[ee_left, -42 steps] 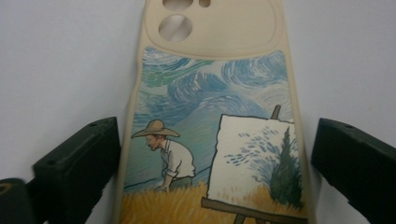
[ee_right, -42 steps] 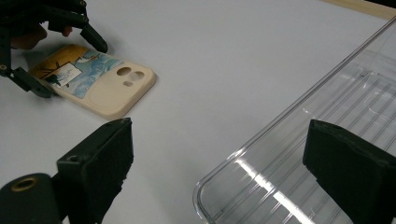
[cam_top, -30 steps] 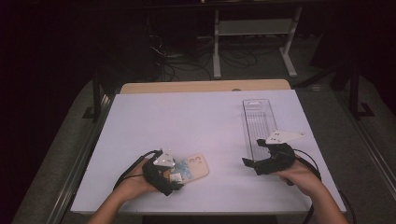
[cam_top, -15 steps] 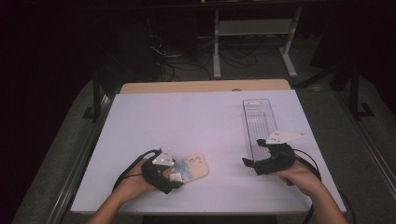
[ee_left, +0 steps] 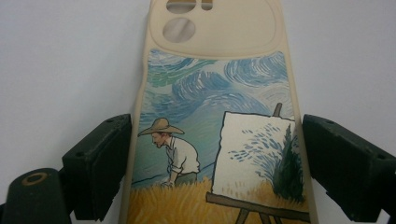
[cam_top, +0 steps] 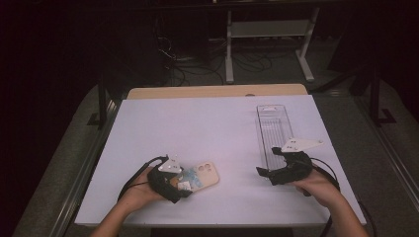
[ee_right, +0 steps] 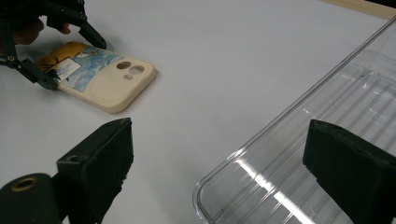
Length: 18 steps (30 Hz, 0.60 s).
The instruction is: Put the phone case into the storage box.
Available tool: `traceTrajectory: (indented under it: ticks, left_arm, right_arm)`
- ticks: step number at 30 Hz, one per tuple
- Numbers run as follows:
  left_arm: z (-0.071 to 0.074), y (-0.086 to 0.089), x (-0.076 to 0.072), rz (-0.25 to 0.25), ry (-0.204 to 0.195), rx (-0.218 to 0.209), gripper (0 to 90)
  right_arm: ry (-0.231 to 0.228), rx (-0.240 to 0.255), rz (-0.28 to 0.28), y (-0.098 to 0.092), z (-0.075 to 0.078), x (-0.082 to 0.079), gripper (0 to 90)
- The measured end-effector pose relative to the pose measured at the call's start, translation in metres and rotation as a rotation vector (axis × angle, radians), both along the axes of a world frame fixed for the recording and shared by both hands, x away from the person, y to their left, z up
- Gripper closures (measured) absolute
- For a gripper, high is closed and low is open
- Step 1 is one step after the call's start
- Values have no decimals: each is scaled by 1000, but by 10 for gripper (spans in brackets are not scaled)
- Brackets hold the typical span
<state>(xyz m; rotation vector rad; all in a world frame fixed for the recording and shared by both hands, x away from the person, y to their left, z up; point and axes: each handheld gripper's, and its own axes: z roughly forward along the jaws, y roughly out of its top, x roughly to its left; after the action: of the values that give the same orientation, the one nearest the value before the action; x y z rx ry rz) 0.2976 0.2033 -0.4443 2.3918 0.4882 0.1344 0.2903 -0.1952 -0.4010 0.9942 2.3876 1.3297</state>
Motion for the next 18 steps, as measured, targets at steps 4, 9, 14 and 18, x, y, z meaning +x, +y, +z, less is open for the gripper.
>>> traceTrajectory:
  ticks: [4,9,14,18]
  left_arm:
    - [1,-1,-1,-7,4,5,112]
    - [6,-1,-1,-24,5,-4,112]
    - [14,-1,0,-48,3,-14,112]
    - [21,-1,1,-69,2,-10,112]
  right_arm:
    - [-1,-2,0,0,0,0,80]
    - [-1,-2,-1,0,0,0,80]
    - [-4,-4,1,0,0,0,79]
    - [0,-1,-1,0,0,0,79]
